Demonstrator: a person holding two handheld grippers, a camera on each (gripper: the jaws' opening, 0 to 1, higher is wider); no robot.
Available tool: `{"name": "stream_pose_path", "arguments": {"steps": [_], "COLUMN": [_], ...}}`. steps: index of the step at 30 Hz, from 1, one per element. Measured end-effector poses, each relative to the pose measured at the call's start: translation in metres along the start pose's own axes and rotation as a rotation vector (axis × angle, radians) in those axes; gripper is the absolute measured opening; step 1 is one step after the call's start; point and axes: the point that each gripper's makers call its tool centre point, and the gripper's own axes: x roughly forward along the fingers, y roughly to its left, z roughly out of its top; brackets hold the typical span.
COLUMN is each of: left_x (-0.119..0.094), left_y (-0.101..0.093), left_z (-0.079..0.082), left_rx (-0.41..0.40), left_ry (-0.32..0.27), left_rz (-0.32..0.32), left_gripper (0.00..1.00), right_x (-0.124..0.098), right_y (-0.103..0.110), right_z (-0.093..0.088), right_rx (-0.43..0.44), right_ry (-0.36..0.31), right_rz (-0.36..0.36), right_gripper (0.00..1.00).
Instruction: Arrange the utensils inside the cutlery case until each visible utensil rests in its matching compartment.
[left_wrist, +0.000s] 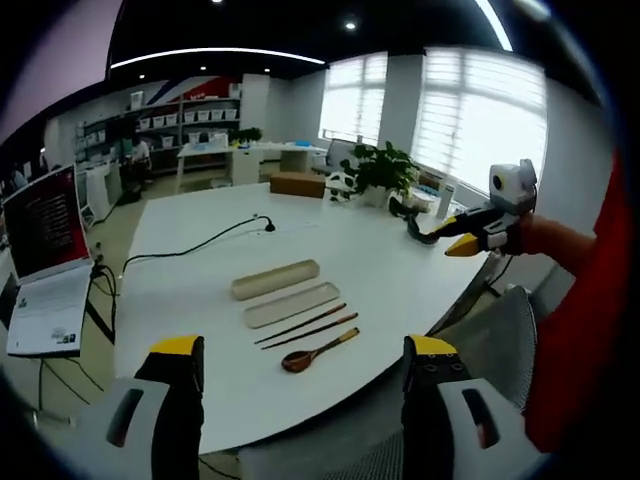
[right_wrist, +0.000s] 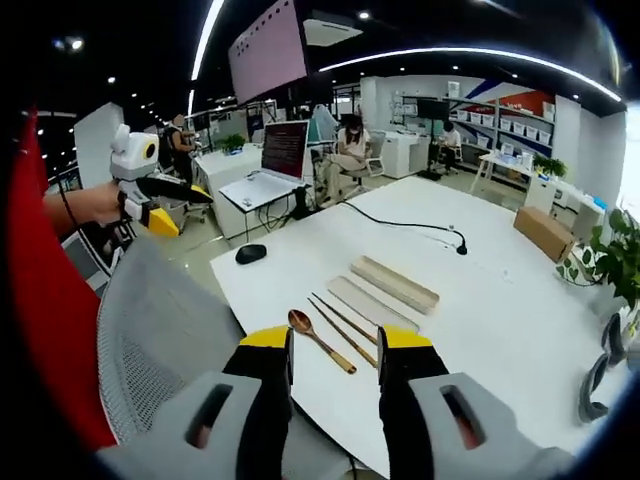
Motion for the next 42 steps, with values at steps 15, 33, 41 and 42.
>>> {"name": "stream_pose_path", "arguments": {"steps": [15, 33, 41, 42], "left_x": [0.013, -0.009, -0.011, -0.012], "left_y": [0.007, 0.013, 0.012, 0.013], "left_z": [-0.002, -0.016, -0.021, -0.021], "left_rx": [-0.020, -0.072, -0.088, -0.090], "left_ry": [-0.003, -0.029, -0.023, -0.022], "left_rz": [-0.021, 0.060, 0.064, 0.065], "left_gripper": [0.82, 0.80, 0.80, 0.80], "right_x": [0.027, 0.070, 0.082, 0.083], "right_y": [-0.001, 0.004, 0.005, 0.005], "right_z": [0.015, 0.000, -0.003, -0.004], "right_rx": [-0.125, -0.200, -0.182, -0.192], "right_ry": [0.052, 0.207, 0.206, 0.213], "right_rz": [0.029, 0.084, 0.131, 0.128], "right_gripper": [0.23, 0.15, 0.17, 0.18]}}
